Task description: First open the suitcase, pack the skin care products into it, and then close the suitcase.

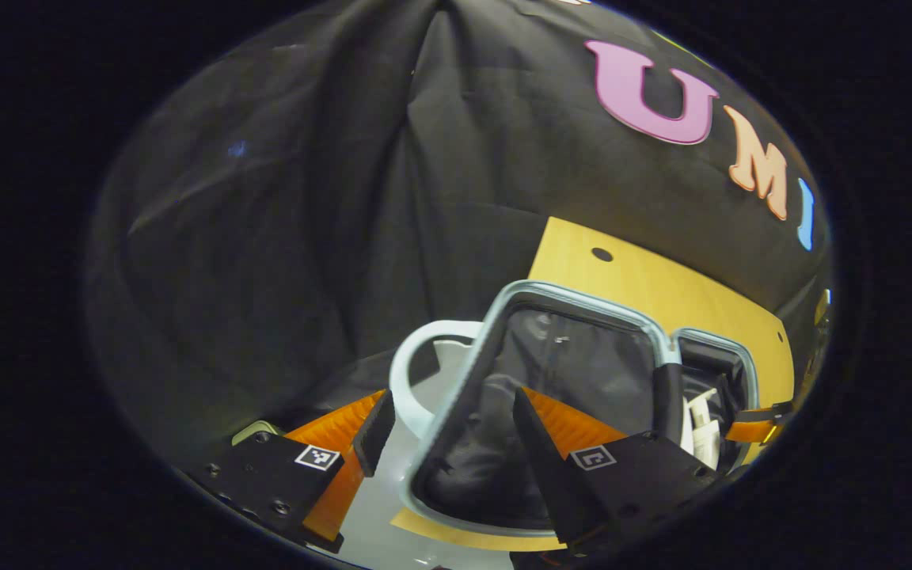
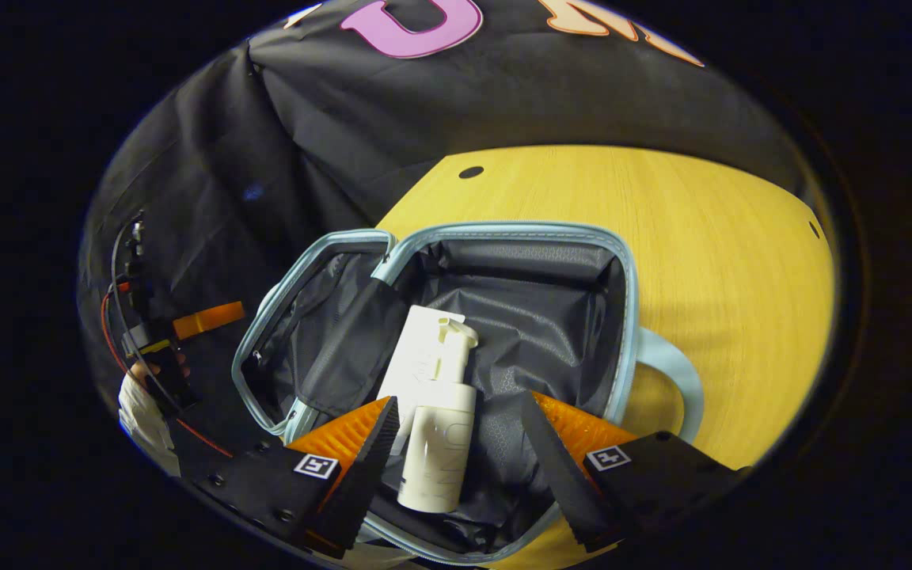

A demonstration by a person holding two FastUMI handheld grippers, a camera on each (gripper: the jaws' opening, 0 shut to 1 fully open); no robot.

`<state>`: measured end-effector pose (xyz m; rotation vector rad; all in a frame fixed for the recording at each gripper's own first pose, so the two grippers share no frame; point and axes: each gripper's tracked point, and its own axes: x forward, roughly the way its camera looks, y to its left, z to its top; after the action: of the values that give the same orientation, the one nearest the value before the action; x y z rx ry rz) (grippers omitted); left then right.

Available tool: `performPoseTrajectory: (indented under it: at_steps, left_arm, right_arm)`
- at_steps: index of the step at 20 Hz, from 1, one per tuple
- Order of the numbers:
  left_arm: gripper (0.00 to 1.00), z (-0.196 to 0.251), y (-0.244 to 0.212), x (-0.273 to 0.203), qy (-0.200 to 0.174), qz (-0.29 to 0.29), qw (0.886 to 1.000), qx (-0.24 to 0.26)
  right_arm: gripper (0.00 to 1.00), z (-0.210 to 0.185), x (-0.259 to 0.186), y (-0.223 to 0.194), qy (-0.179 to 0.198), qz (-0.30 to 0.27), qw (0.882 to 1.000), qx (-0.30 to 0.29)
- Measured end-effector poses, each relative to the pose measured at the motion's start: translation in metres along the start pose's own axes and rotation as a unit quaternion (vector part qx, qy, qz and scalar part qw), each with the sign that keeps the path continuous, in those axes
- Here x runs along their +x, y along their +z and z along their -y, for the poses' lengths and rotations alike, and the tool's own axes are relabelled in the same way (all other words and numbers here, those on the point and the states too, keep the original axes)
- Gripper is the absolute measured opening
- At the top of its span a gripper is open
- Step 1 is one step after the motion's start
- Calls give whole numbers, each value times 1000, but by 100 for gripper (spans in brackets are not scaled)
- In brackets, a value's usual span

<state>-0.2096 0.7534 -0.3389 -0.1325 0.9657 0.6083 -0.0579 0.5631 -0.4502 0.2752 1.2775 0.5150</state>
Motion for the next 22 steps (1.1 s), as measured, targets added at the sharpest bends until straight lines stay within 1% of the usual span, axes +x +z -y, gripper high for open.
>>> performPoseTrajectory:
  at_steps: [3, 4, 6, 7, 8, 11, 12, 13, 14, 15, 16, 17, 18, 19, 20, 21, 22]
  left_arm:
    - [90, -23, 4, 30, 6, -25, 1000, -4]
    - [90, -28, 3, 43, 5, -36, 999, -6]
    - [90, -39, -3, 66, 7, -60, 998, -9]
    - [90, -43, -9, 78, 5, -75, 997, -11]
    - [90, -47, -15, 87, 4, -89, 996, -15]
    - [87, -54, -29, 106, 6, -123, 992, -33]
    - [78, -54, -29, 109, 3, -125, 991, -37]
    - [64, -47, -27, 112, -3, -121, 992, -41]
    - [60, -41, -25, 114, -11, -116, 992, -43]
    - [44, -32, -28, 113, -24, -126, 991, -37]
    - [27, -32, -28, 111, -12, -128, 991, -33]
    - [11, -29, -24, 108, -10, -130, 991, -25]
    - [9, -27, -18, 102, -9, -125, 992, -15]
    - [5, -27, -11, 97, -5, -118, 993, -4]
    - [2, -28, -1, 89, 3, -108, 994, 10]
    - [1, -26, 9, 78, 5, -101, 995, 17]
    - [0, -21, 23, 65, 5, -87, 996, 22]
  right_arm:
    - [98, 11, -29, 12, -9, 28, 1000, -1]
    - [93, 18, -39, 16, -16, 38, 999, -1]
    - [93, 31, -61, 26, -30, 58, 998, 4]
    - [98, 38, -71, 31, -38, 68, 997, 7]
    - [98, 45, -79, 35, -47, 76, 996, 9]
    - [98, 65, -101, 49, -75, 103, 992, 9]
    - [98, 70, -107, 52, -82, 111, 990, 7]
    - [98, 73, -112, 55, -85, 118, 989, 5]
    - [98, 77, -117, 57, -88, 124, 988, 4]
    - [98, 79, -120, 57, -89, 127, 988, 2]
    - [98, 81, -121, 56, -89, 129, 988, 1]
    - [98, 80, -121, 55, -86, 130, 988, 1]
    - [98, 78, -121, 54, -82, 131, 988, 1]
    - [98, 77, -121, 53, -75, 133, 988, 0]
    - [94, 75, -119, 50, -68, 132, 989, -3]
    - [94, 72, -119, 49, -61, 131, 990, -7]
    - [98, 67, -119, 48, -52, 130, 990, -11]
